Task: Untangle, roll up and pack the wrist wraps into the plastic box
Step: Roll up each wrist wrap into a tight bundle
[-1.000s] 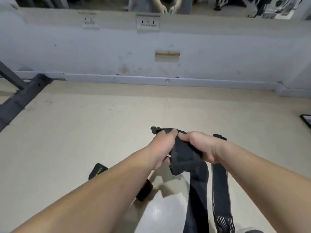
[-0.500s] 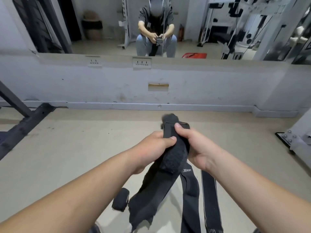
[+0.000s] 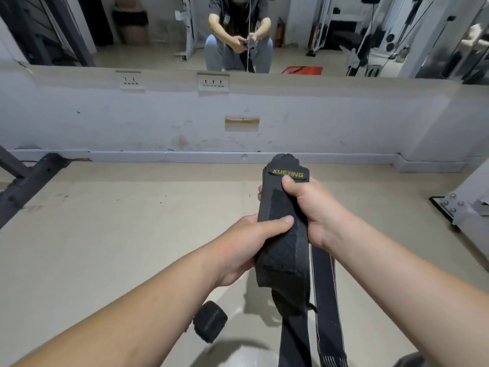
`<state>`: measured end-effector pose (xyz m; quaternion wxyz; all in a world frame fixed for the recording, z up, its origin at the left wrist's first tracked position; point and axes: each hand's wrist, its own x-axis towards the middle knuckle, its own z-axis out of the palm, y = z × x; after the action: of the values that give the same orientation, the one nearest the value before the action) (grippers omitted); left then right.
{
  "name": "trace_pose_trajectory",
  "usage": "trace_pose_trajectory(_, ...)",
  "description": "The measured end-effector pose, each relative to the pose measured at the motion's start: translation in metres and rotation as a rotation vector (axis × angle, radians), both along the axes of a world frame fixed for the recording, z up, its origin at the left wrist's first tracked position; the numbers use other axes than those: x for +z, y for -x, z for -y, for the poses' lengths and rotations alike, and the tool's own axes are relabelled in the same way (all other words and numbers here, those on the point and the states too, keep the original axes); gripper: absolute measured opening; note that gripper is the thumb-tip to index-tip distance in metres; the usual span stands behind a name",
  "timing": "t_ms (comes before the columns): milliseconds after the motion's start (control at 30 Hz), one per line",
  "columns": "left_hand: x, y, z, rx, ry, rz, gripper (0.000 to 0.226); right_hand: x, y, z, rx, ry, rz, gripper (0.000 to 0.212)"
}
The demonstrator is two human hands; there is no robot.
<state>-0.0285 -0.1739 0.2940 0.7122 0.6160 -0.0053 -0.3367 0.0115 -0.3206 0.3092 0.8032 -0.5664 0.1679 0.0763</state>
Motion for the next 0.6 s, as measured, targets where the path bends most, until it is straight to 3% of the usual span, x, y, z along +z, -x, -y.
trace_pose_trajectory(100, -0.007, -0.006, -0.003, -0.15, -0.013, -0.043, 0.035, 0.003, -0.014, 0.014, -0.058, -0.039, -0.05, 0.032)
trace_pose_trajectory(233, -0.014, -0.004, -0.009, -0.296, -0.302, 0.13, 0.021, 0.012, -0.026, 0.035, -0.18, -0.175, -0.101, 0.04)
trace_pose_trajectory(333, -0.01, -0.006, -0.01, -0.115, -0.306, 0.212, 0.022, 0.018, -0.016, 0.034, -0.134, -0.24, -0.124, 0.048)
trace_pose_trajectory(467, 0.0, -0.016, -0.009, 0.118, -0.159, 0.246, 0.022, 0.018, 0.012, 0.008, 0.265, -0.147, -0.177, 0.065)
trace_pose_trajectory(533, 0.003, -0.019, -0.01, 0.196, -0.133, 0.259, 0.021, 0.015, 0.02, -0.006, 0.348, -0.104, -0.195, 0.058)
trace_pose_trajectory(600, 0.004, -0.018, -0.009, 0.23, -0.127, 0.241, 0.02, 0.009, 0.022, -0.016, 0.3, -0.059, -0.214, 0.044)
